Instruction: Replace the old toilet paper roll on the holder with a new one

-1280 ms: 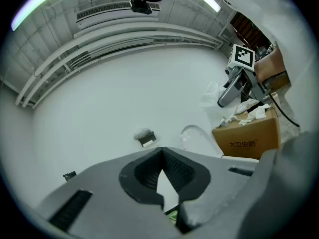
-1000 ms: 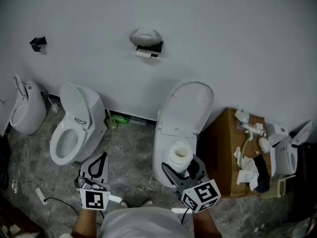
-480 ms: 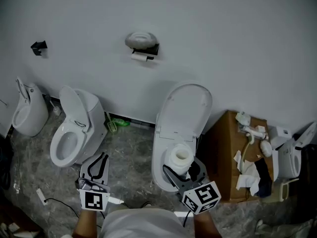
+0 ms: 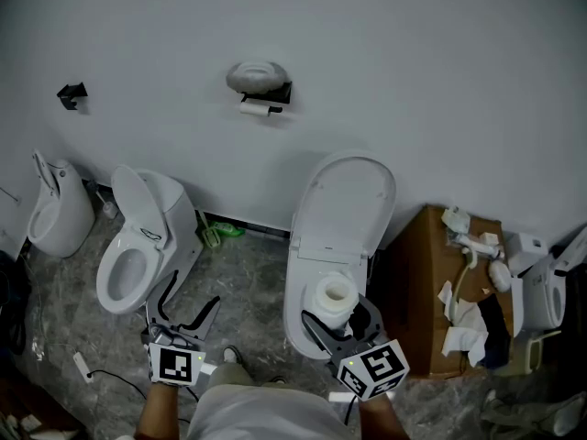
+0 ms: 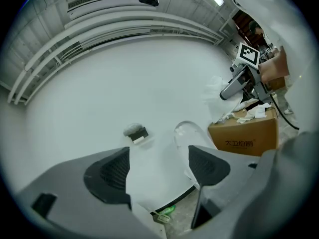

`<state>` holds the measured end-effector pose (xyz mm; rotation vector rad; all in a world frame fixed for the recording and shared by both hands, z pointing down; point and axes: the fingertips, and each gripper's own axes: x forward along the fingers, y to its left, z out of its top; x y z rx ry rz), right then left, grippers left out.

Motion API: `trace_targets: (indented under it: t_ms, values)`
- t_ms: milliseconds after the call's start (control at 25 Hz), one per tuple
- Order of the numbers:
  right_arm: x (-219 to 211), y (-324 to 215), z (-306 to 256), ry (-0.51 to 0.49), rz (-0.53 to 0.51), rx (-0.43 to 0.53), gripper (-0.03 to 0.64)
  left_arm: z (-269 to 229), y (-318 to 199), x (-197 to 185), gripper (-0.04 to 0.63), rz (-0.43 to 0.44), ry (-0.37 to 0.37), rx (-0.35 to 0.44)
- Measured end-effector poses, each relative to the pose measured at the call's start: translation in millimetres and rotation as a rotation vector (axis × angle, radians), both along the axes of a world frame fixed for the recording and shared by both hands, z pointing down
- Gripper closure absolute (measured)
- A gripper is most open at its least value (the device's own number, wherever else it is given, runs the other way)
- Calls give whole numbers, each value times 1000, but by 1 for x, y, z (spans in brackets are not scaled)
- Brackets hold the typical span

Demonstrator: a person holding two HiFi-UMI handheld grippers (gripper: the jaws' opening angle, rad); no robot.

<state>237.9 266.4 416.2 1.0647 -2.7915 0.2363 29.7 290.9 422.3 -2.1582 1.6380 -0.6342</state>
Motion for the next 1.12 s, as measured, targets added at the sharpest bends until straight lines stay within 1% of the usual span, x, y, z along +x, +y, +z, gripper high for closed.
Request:
trace_targets:
  t_ms: [120,240,360,440,560,640,720,880,960,1000,1120]
  values:
    - [-1,-8,5,13,12,-10,281,18,-13,-5,242,8,40,-13]
    - [-7,-25,13,30,34,-25,281,33,-36,-13,242,18,48,-49]
    - [-20,-51,25,48,62,-47,281,59,-72,-24,242,50,85,-90]
    - [-33,-77,29,56,82,-57,281,60,-105,-30,242,79,96,-99]
    - [-61,-126,27,66,104,-64,281,57,-161,-49,242,115,75,-99]
    - [-83,-160,22,76,110,-62,281,51,-198,-67,242,131,60,-85]
    - [-105,-190,17,85,119,-60,281,53,-230,-83,242,160,74,-78]
    - [-144,-242,6,104,140,-58,281,64,-288,-121,242,205,80,-132]
    - [-157,-265,4,117,165,-66,281,63,-316,-136,242,217,85,-118]
    - [-163,-274,4,123,178,-72,281,63,-328,-141,242,225,76,-108]
    - [-175,-299,2,136,213,-77,281,64,-361,-148,242,255,18,-93]
